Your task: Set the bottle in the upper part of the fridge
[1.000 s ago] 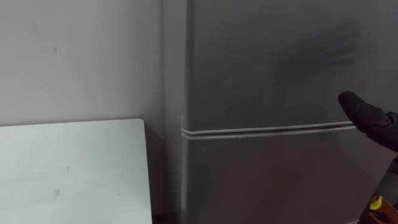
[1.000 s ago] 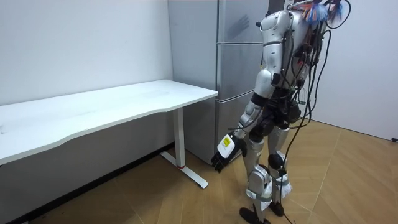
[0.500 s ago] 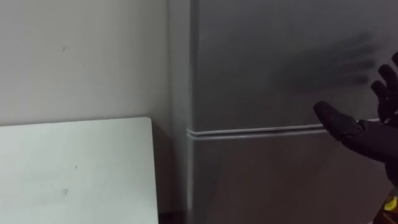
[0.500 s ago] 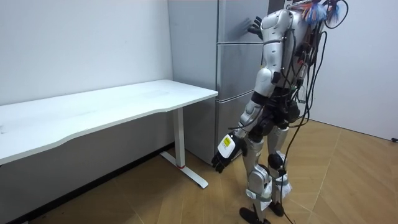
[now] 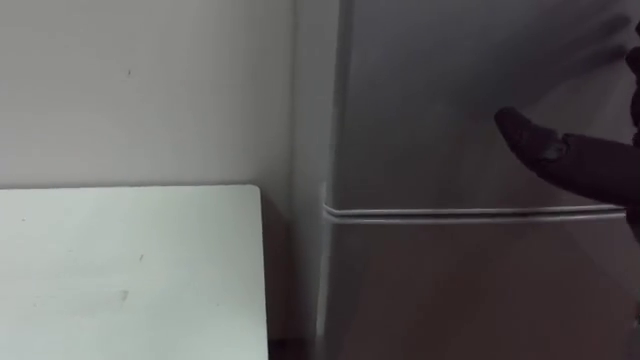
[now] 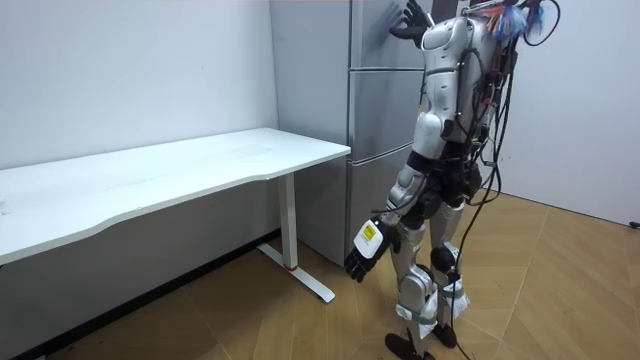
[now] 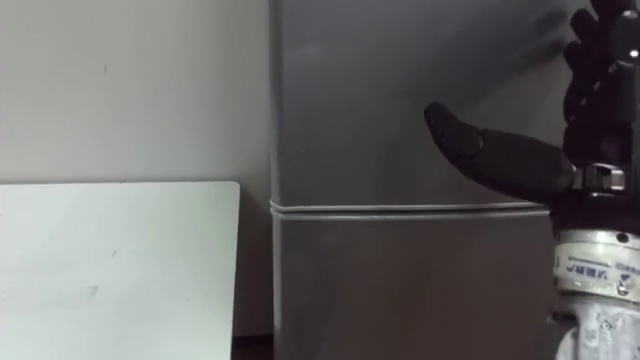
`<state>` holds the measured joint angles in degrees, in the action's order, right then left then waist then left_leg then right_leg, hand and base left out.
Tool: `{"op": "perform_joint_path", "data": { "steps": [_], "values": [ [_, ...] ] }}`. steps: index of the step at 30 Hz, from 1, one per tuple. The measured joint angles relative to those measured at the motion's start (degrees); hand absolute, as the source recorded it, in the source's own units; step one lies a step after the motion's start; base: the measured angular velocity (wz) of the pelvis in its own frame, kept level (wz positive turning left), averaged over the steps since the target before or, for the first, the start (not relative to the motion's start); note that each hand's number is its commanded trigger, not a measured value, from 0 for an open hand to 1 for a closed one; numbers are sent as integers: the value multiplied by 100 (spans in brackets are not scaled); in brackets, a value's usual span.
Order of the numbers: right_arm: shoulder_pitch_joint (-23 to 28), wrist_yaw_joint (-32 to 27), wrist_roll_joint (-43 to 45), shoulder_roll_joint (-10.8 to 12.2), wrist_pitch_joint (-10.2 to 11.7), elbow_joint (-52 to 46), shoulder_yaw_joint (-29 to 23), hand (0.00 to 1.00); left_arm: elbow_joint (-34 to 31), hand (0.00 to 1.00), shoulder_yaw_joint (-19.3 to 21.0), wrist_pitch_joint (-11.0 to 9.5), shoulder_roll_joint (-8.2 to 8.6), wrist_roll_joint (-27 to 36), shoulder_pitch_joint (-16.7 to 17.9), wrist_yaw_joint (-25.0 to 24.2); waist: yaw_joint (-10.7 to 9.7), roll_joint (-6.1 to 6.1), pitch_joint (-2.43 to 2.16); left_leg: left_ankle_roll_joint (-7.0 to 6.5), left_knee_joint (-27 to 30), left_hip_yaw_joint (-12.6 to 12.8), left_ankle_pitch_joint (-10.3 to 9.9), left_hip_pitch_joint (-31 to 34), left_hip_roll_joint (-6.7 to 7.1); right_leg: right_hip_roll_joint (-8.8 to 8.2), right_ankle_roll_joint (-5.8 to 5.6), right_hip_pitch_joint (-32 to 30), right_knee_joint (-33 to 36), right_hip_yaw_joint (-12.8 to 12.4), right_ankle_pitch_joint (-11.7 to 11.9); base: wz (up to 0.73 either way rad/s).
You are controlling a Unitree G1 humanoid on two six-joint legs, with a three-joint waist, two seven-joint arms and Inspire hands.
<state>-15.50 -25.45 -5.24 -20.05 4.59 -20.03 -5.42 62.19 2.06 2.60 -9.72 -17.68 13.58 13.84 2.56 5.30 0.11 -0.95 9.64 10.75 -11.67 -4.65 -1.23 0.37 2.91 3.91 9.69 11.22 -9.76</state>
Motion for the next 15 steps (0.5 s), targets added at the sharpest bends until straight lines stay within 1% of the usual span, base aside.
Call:
{"op": "perform_joint_path", "data": {
  "steps": [2, 4, 5, 7, 8, 9, 11, 14, 15],
  "values": [
    [-34, -31, 212, 7, 66, 178, 14, 0, 41, 0, 4, 26, -4, -120, -26, -66, 12, 33, 7, -1, 7, -2, 0, 7, 6, -7, -2, 1, -2, 5, 1, 0],
    [-130, -136, 409, 21, 89, 395, 83, 0, 44, 0, -18, 95, -6, -191, -66, -115, 51, 55, 9, -3, 20, 2, 0, 1, 8, -17, -5, 1, 8, 9, -1, -3],
    [-209, -234, 629, 22, 89, 578, 152, 0, 32, 0, -25, 107, -15, -204, -82, -124, 91, 40, 22, -4, 20, 10, 0, -8, 8, -18, -6, -10, 15, -5, -2, -4],
    [-350, -343, 1032, 21, 71, 869, 240, 0, -2, 0, -25, 114, -26, -207, -92, -161, 112, 51, 26, -7, 10, 2, -1, 0, 6, -27, -10, -19, 34, 11, -7, -2],
    [-414, -407, 1248, 21, 61, 1032, 255, 0, -34, 0, -25, 115, -25, -208, -90, -205, 157, 51, 26, -11, 16, -4, 1, 7, 7, -29, -13, -26, 41, 10, -8, 0],
    [-431, -457, 1351, 22, 49, 1110, 257, 0, -47, 0, -25, 116, -26, -208, -114, -231, 199, 48, 28, -15, 36, -15, 3, 19, 8, -34, -15, -26, 47, 19, -7, 0],
    [-504, -477, 1485, 20, 37, 1249, 252, 0, -51, 0, -17, 141, -37, -208, -126, -293, 211, 46, 28, -15, 86, -50, 3, 47, 10, -46, -27, -43, 87, 52, -18, 8],
    [-575, -517, 1751, -14, 10, 1393, 253, 0, -59, 0, -15, 215, -46, -208, -127, -366, 219, 43, 25, -16, 183, -151, 12, 115, 10, -59, 2, -77, 109, 160, 0, 13],
    [-642, -572, 1945, -14, 9, 1525, 279, 0, -73, 0, -8, 227, -47, -208, -118, -404, 258, 38, 23, -11, 186, -156, 25, 118, 7, -58, 1, -83, 114, 164, 0, 10]
  ]
}}
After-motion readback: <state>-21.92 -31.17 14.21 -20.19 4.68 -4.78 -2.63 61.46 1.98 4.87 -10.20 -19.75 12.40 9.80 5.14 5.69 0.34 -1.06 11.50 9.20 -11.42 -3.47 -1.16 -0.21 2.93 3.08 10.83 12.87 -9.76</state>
